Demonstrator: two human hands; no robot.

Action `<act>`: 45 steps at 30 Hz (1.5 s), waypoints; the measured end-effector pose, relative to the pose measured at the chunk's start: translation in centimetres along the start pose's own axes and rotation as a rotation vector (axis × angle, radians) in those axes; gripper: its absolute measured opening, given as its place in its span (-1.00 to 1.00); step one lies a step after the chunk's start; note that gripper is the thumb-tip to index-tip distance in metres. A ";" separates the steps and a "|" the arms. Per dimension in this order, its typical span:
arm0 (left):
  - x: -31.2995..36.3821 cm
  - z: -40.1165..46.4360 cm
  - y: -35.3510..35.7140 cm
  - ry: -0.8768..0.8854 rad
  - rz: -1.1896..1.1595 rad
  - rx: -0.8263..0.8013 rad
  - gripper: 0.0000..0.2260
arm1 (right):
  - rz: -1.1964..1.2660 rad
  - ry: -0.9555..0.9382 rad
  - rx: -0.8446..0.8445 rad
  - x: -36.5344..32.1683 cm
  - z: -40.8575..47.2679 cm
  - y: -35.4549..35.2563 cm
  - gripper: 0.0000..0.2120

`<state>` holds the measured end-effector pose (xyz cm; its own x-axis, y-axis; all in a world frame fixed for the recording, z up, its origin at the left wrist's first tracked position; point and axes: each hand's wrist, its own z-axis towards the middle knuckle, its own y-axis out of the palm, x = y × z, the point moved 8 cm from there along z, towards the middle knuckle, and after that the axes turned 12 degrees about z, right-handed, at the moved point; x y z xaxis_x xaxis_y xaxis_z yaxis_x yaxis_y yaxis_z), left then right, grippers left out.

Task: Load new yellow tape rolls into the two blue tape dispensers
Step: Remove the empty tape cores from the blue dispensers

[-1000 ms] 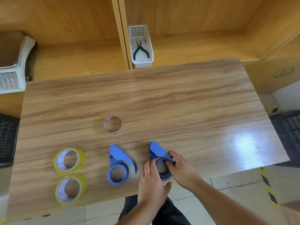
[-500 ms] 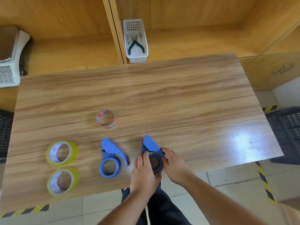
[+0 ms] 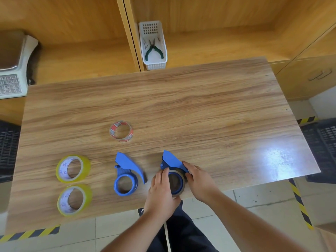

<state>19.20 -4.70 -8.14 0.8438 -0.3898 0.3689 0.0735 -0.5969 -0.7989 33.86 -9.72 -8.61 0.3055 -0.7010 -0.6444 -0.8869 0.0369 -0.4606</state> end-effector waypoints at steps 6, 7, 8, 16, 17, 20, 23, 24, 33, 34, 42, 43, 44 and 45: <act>1.0 -0.8 -1.3 0.045 0.022 0.041 -0.13 | -0.005 0.019 -0.016 0.0 0.0 0.0 -0.54; 0.9 -0.9 -1.6 0.053 0.021 0.046 -0.13 | -0.003 0.025 -0.018 0.1 -0.1 0.0 -0.54; 0.9 -1.0 -2.0 0.063 0.017 0.054 -0.14 | 0.000 0.026 -0.019 0.1 -0.1 0.0 -0.54; 1.1 1.7 -8.3 0.096 -0.047 0.185 -0.15 | 0.074 0.031 -0.008 -0.8 -0.3 -0.3 -0.51; 1.2 2.6 -9.2 0.096 -0.045 0.204 -0.15 | 0.082 0.033 0.003 -1.0 -0.3 -0.6 -0.52; 1.4 5.5 -11.4 0.078 -0.042 0.223 -0.15 | 0.065 0.004 0.049 -1.7 0.3 -1.8 -0.51; 1.3 8.5 -12.3 0.032 -0.064 0.189 -0.16 | 0.005 0.001 0.088 -2.6 1.3 -2.8 -0.47; 1.2 9.4 -12.5 0.016 -0.063 0.179 -0.16 | -0.025 0.002 0.098 -2.9 1.7 -3.0 -0.46; 0.5 16.0 -11.6 -0.054 0.003 0.110 -0.12 | -0.168 -0.016 0.144 -5.1 4.5 -4.0 -0.39; 0.5 16.6 -11.2 -0.064 -0.003 0.094 -0.12 | -0.168 -0.012 0.145 -5.2 4.5 -4.1 -0.39; 0.0 19.4 -9.9 -0.075 -0.009 0.053 -0.08 | -0.153 0.007 0.146 -5.9 4.3 -3.9 -0.41; -0.3 19.5 -9.8 -0.077 -0.012 0.051 -0.08 | -0.151 0.009 0.144 -5.9 4.3 -3.7 -0.41; -0.5 19.6 -9.7 -0.078 -0.017 0.047 -0.07 | -0.150 0.009 0.144 -6.1 4.2 -3.7 -0.41; -0.7 19.6 -9.7 -0.078 -0.020 0.042 -0.05 | -0.150 0.009 0.144 -6.4 4.2 -3.5 -0.41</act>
<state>28.32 15.11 -9.92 0.8805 -0.3212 0.3485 0.1118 -0.5739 -0.8112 36.48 -2.43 -5.42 0.4267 -0.7123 -0.5573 -0.7729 0.0327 -0.6337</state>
